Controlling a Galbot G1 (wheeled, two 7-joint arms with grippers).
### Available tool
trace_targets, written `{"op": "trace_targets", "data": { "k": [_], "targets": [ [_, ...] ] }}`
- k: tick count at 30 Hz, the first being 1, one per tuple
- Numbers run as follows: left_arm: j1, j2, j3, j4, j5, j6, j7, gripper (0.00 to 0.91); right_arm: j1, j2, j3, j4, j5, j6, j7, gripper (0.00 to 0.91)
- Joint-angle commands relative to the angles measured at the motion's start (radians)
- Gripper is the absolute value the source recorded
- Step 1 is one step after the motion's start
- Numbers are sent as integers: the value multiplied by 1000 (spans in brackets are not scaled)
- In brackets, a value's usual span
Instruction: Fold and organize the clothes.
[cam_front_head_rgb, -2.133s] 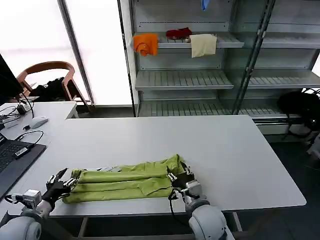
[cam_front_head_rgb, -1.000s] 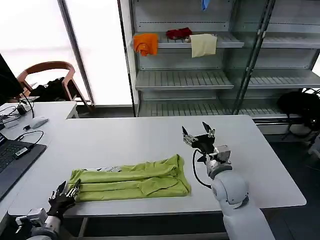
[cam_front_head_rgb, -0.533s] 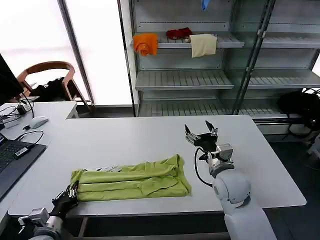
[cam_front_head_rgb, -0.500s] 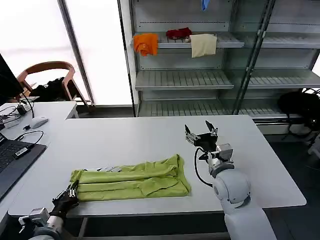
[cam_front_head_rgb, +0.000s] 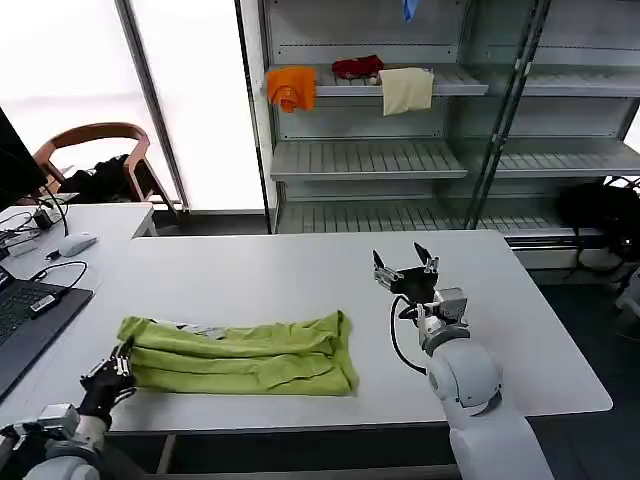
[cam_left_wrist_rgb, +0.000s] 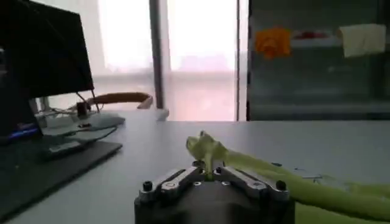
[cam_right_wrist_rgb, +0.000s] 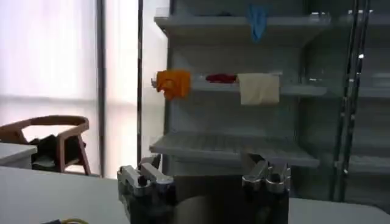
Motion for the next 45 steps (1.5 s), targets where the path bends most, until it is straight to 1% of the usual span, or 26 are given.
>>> {"op": "trace_targets", "data": {
  "k": [1,4,7,10,12,15,16,18,19,20,21,22,23,26,30,35,45],
  "targets": [
    [-67,173,-204,114,213,-84,105,0,3,0,-1,-4,1,-1,2,907],
    [-82,281,-268,165,207,-82,131,0,1,4,-3,-7,1,-1,3,907],
    [-91,352,-304,200,202,-80,140,0,-2,7,-4,-9,-1,-2,3,907],
    [-93,389,-333,184,201,-67,147,0,-3,10,-7,-10,-4,-4,6,907],
    [-92,388,-336,140,192,-43,154,0,-4,12,-9,-10,-5,-5,9,907],
    [-83,345,-304,28,179,7,160,0,-7,20,-11,-9,-9,-8,10,907],
    [-74,304,-266,-26,184,18,161,0,-11,23,-13,-8,-12,-9,11,907],
    [-48,259,-218,-85,197,28,158,0,-16,26,-13,-6,-16,-9,11,907],
    [-36,207,-171,-130,214,37,161,0,-20,27,-13,-5,-19,-9,11,907],
    [-32,195,-135,-155,225,37,161,0,-22,26,-12,-4,-19,-9,11,907],
    [-27,164,-110,-174,251,37,159,0,-25,25,-11,-2,-20,-9,11,907],
    [-27,120,-50,-195,286,39,157,0,-28,24,-10,-1,-20,-9,11,907],
    [-27,111,-20,-201,304,38,155,0,-31,23,-9,0,-21,-10,11,907],
    [-32,49,96,-205,384,35,139,0,-39,20,-6,3,-21,-11,11,907],
    [-36,13,198,-202,436,39,125,0,-49,22,-5,3,-23,-11,9,907],
    [-47,-6,268,-177,486,56,119,0,-48,23,-5,1,-25,-11,7,907],
    [-64,-37,309,-73,503,56,83,0,-49,17,0,-6,-25,-10,3,907]
  ]
}}
